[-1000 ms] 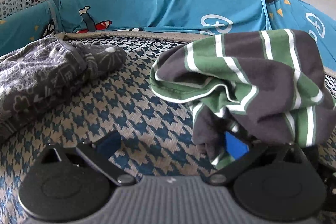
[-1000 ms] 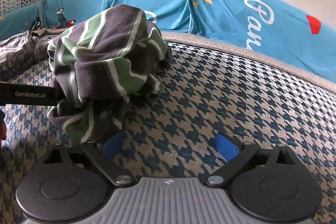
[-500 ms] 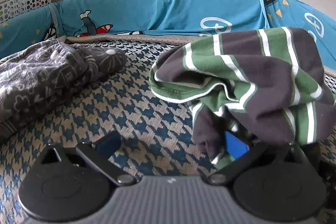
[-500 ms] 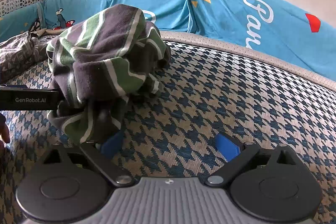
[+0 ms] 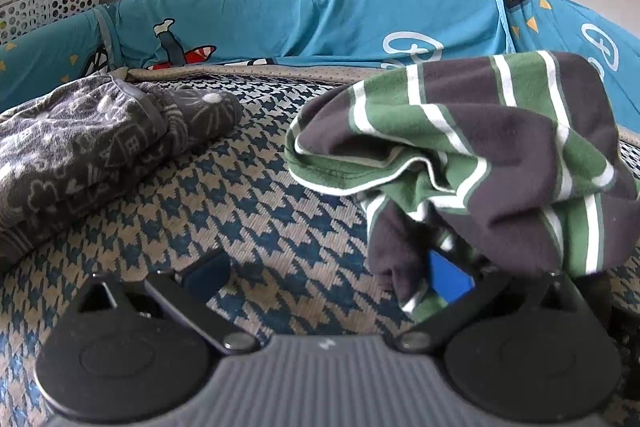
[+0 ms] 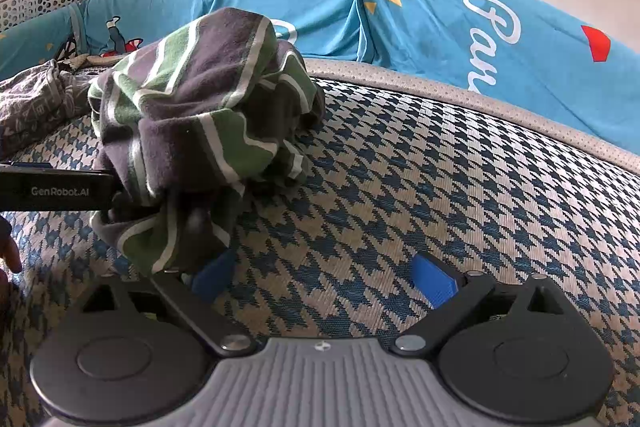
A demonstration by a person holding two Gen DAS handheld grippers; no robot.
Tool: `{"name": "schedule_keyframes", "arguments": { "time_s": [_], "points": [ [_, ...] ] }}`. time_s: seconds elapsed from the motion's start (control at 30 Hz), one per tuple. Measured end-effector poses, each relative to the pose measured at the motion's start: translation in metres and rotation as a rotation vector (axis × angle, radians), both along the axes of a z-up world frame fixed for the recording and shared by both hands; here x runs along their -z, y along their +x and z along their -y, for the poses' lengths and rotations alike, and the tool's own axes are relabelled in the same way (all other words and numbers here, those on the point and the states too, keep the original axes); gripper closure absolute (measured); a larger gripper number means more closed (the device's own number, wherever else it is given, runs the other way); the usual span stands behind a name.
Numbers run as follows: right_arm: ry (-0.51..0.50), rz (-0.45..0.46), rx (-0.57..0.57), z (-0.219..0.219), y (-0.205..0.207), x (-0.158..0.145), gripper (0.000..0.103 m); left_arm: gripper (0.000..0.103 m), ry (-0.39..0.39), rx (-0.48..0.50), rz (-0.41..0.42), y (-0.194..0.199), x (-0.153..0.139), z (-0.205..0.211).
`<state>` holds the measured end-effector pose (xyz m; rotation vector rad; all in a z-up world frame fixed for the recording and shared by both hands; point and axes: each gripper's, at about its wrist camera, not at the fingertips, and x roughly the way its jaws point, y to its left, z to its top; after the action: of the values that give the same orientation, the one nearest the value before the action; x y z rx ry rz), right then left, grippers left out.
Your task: Fold clothes
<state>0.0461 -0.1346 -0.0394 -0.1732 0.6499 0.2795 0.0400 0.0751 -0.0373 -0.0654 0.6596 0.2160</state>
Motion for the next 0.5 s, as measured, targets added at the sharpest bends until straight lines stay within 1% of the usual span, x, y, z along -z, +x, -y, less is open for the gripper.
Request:
{"name": "schedule_keyframes", "arguments": {
  "time_s": [0.5],
  "points": [
    [0.000, -0.001, 0.000, 0.0004, 0.0002, -0.0003, 0.006, 0.000, -0.016, 0.000, 0.004, 0.0000, 0.0008, -0.0018]
  ]
}}
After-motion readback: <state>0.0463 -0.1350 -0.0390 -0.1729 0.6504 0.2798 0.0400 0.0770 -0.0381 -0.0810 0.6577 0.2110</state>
